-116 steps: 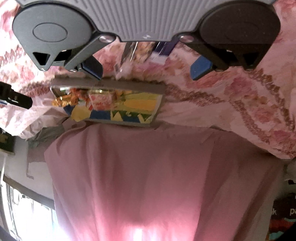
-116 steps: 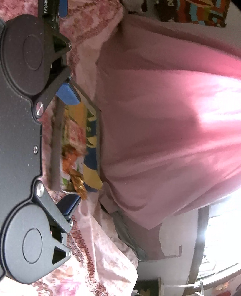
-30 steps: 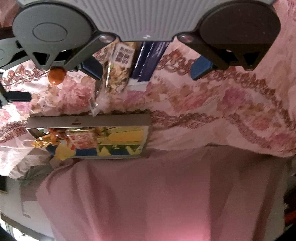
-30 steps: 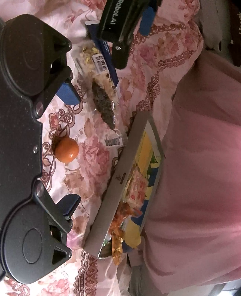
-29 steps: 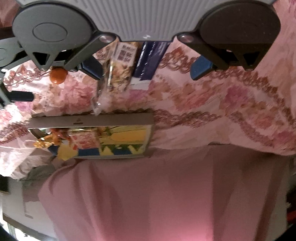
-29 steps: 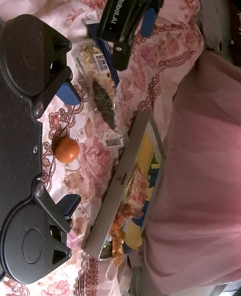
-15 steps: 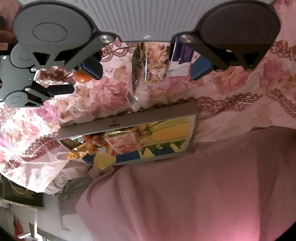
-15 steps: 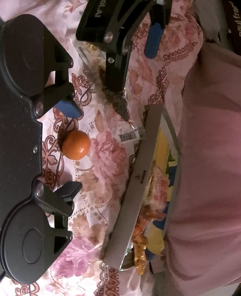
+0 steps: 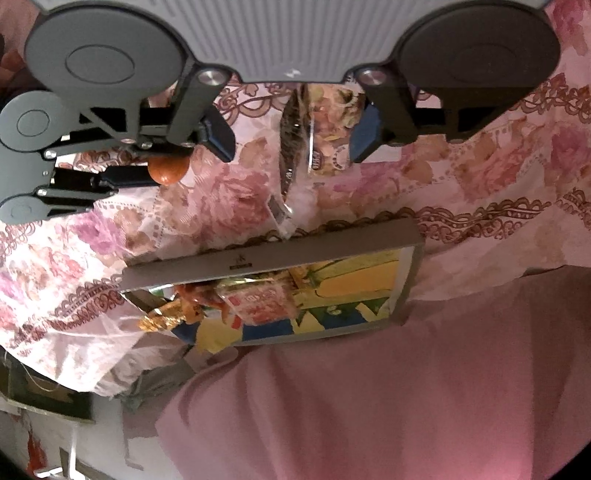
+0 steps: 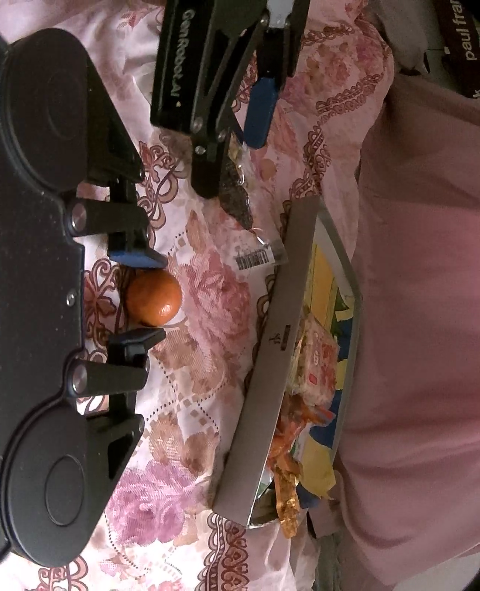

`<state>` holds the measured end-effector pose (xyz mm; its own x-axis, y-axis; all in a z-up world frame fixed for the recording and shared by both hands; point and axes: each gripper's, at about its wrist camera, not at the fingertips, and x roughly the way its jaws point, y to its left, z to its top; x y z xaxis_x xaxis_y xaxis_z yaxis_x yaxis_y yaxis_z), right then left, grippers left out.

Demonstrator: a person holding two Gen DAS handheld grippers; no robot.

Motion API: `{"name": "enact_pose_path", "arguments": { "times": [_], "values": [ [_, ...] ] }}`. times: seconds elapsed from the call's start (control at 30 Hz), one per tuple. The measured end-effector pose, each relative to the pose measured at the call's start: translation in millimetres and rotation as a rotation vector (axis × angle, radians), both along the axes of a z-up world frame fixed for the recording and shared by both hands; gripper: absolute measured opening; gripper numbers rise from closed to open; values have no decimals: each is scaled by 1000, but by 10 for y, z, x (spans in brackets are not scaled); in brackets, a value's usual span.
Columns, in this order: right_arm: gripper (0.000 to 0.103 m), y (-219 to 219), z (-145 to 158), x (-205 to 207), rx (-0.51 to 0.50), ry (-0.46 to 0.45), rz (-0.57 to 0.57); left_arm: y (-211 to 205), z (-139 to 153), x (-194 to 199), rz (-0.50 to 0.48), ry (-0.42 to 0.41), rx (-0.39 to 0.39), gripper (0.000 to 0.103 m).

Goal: Organize snacks
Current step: 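Close the right tool on the orange while the left tool grasps the nut pack's corner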

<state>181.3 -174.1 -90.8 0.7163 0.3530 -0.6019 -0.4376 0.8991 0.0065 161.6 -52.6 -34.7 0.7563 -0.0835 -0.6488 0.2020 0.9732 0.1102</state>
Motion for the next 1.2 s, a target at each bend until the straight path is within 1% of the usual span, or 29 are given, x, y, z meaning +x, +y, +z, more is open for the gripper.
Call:
{"name": "enact_pose_path", "arguments": {
  "times": [0.07, 0.13, 0.27, 0.37, 0.47, 0.53, 0.6, 0.67, 1.07, 1.2],
  "values": [
    [36, -14, 2, 9, 3, 1, -6, -21, -17, 16, -6, 9, 5, 65],
    [36, -26, 5, 21, 3, 1, -15, -33, -38, 39, -10, 24, 6, 57],
    [36, -69, 14, 50, 6, 3, -43, -60, -47, 49, -14, 24, 9, 53],
    [36, -106, 22, 72, 12, 6, -66, -88, -50, 43, -36, 25, 7, 49],
    [36, -147, 27, 95, 25, 15, -86, -159, -68, 19, -67, 25, 30, 45],
    [36, -163, 28, 104, 34, 20, -94, -193, -97, 24, -82, 35, 45, 39],
    [36, -169, 29, 108, 37, 22, -96, -221, -133, 43, -89, 54, 58, 36],
    [36, -161, 26, 103, 35, 21, -96, -239, -174, 63, -82, 63, 81, 36],
    [36, -160, 18, 113, 37, 22, -94, -324, -269, 243, -50, 103, 102, 36],
    [36, -167, 23, 118, 39, 23, -94, -316, -246, 285, -31, 121, 82, 33]
  ]
}}
